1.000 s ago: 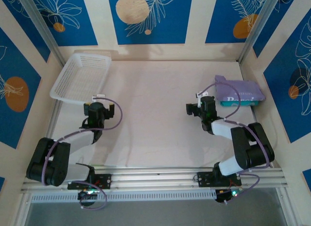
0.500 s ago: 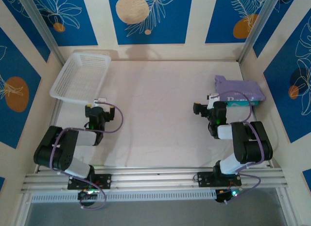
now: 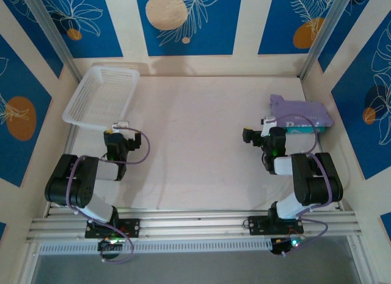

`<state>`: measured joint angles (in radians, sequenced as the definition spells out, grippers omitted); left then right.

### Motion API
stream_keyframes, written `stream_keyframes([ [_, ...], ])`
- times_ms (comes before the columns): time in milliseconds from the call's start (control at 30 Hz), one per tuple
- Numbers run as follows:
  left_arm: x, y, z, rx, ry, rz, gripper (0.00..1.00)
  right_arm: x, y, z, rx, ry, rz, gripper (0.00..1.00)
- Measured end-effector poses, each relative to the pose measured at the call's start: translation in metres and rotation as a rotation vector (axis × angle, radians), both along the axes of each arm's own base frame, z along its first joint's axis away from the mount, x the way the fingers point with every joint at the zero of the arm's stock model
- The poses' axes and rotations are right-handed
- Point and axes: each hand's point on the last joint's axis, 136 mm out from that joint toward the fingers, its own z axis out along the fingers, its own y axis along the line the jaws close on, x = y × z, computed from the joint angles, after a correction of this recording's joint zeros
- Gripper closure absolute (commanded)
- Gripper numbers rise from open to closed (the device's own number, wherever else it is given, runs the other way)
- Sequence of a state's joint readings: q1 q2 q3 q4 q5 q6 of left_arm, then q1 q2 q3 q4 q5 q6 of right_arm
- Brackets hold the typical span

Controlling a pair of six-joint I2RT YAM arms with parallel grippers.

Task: Fold the inside-out t-shirt

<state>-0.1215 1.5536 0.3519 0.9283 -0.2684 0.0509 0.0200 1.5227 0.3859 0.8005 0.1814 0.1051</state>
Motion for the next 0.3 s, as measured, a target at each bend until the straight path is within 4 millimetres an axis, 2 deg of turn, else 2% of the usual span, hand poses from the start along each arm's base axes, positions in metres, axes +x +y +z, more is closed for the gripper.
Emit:
stream_keyframes([
  [300,0.0001,-0.0011,0.0000,-0.002,0.000,-0.006,0.00,0.0000,0.0005,0.0000,0.001,0.000,0.002,0.01],
])
